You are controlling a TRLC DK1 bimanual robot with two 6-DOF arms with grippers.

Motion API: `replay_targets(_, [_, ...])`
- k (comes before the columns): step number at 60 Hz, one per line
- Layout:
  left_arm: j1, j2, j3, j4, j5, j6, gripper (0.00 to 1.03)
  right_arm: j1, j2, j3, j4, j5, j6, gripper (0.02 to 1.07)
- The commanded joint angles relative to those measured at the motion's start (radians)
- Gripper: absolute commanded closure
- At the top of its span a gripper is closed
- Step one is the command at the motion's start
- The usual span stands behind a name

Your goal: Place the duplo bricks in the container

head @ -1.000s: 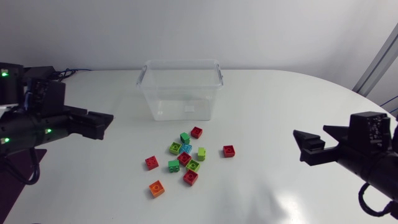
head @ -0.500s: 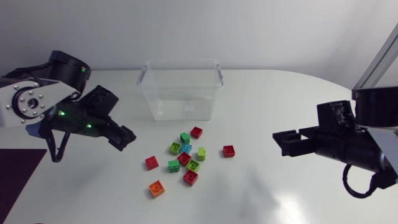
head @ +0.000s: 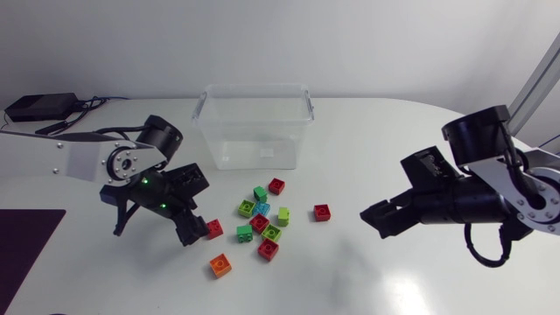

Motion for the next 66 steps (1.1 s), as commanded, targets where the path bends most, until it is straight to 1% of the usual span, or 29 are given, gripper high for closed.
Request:
replay_targets(1, [-0.008, 0.034, -0.009, 0.010, 0.027, 0.066, 0.12, 0.039, 0.040, 0.039, -0.031, 0.008, -0.094, 0.06])
replay_targets(4, [-0.008, 0.040, -0.011, 0.016, 0.047, 0.087, 0.12, 0.048, 0.068, 0.052, -0.032, 0.014, -0.095, 0.06])
replay_targets(7, [-0.009, 0.054, -0.012, 0.035, 0.050, 0.097, 0.13, 0.053, 0.105, 0.069, -0.032, 0.012, -0.094, 0.07])
replay_targets(9, [-0.009, 0.072, -0.009, 0.036, 0.050, 0.107, 0.16, 0.056, 0.129, 0.080, -0.032, 0.011, -0.092, 0.07])
replay_targets(13, [-0.013, 0.100, -0.005, 0.041, 0.050, 0.112, 0.17, 0.065, 0.178, 0.100, -0.034, 0.020, -0.072, 0.07])
replay_targets(16, [-0.013, 0.114, -0.003, 0.044, 0.050, 0.124, 0.22, 0.074, 0.209, 0.117, -0.031, 0.052, -0.057, 0.07])
replay_targets(18, [-0.013, 0.117, -0.001, 0.044, 0.050, 0.127, 0.24, 0.082, 0.221, 0.126, -0.031, 0.066, -0.051, 0.07])
replay_targets(22, [-0.013, 0.132, 0.003, 0.042, 0.050, 0.141, 0.33, 0.095, 0.241, 0.149, -0.028, 0.089, -0.029, 0.07])
replay_targets(23, [-0.013, 0.133, 0.003, 0.042, 0.050, 0.143, 0.33, 0.099, 0.249, 0.155, -0.028, 0.092, -0.023, 0.07])
replay_targets(24, [-0.014, 0.137, 0.003, 0.042, 0.050, 0.147, 0.36, 0.100, 0.252, 0.161, -0.028, 0.093, -0.020, 0.07])
replay_targets(28, [-0.019, 0.143, 0.003, 0.042, 0.055, 0.162, 0.39, 0.115, 0.281, 0.187, -0.031, 0.097, -0.002, 0.07])
replay_targets(32, [-0.022, 0.147, 0.006, 0.042, 0.066, 0.169, 0.44, 0.128, 0.318, 0.210, -0.042, 0.095, 0.001, 0.07])
replay_targets(36, [-0.025, 0.149, 0.009, 0.042, 0.074, 0.172, 0.53, 0.134, 0.358, 0.237, -0.063, 0.090, -0.002, 0.07])
replay_targets(38, [-0.026, 0.150, 0.009, 0.042, 0.080, 0.176, 0.54, 0.137, 0.378, 0.246, -0.068, 0.090, 0.000, 0.07])
replay_targets(40, [-0.026, 0.149, 0.008, 0.042, 0.101, 0.181, 0.60, 0.142, 0.402, 0.258, -0.074, 0.090, 0.006, 0.07])
replay_targets(49, [-0.026, 0.129, -0.003, 0.044, 0.126, 0.199, 0.62, 0.168, 0.500, 0.322, -0.104, 0.092, 0.037, 0.07])
replay_targets(53, [-0.031, 0.115, -0.006, 0.042, 0.126, 0.199, 0.62, 0.188, 0.533, 0.345, -0.106, 0.098, 0.061, 0.14])
replay_targets(66, [-0.029, 0.060, -0.009, 0.030, 0.127, 0.199, 0.62, 0.229, 0.606, 0.415, -0.129, 0.109, 0.093, 0.14])
